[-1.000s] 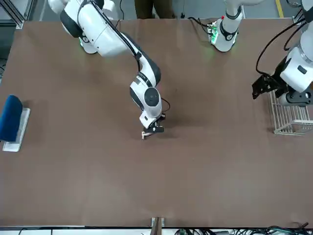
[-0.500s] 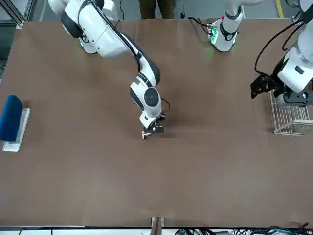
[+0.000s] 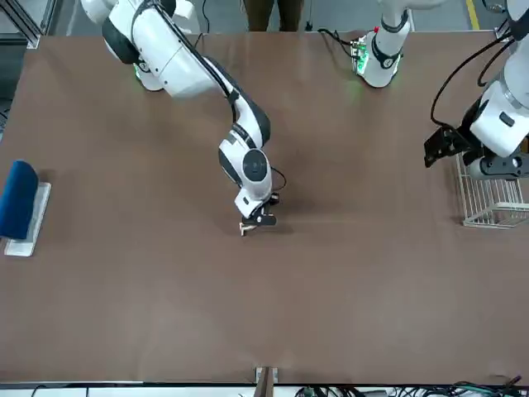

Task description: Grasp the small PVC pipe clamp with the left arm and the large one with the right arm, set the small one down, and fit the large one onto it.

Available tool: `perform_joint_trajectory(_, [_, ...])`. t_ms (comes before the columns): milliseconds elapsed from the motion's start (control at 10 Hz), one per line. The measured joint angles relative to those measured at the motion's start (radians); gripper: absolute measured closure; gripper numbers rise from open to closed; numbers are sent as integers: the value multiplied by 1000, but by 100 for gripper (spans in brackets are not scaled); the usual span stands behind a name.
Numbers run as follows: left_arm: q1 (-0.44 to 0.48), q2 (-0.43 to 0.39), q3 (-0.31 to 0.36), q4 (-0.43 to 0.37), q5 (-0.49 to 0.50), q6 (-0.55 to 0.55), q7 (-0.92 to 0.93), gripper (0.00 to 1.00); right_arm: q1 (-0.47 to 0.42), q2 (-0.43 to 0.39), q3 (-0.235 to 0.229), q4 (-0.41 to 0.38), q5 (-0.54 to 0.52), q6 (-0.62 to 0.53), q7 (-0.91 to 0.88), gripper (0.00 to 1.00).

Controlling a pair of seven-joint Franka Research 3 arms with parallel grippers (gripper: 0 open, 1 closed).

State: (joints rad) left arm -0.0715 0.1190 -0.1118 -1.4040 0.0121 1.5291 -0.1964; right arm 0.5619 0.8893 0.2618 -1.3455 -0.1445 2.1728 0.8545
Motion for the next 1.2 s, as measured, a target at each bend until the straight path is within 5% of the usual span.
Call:
perform_joint_trajectory(600, [5,0,3,0,0,0,1,0,-35,-102,0,17,0,-110,0,56])
perform_joint_trajectory(1000, [8,0,7,0,0,0,3,0,-191,-341,1,-76,3,-190,-80,41])
perform_joint_trajectory(1200, [8,0,7,0,0,0,3,0,-273,-466,-1,-155,4,-210,-194,18])
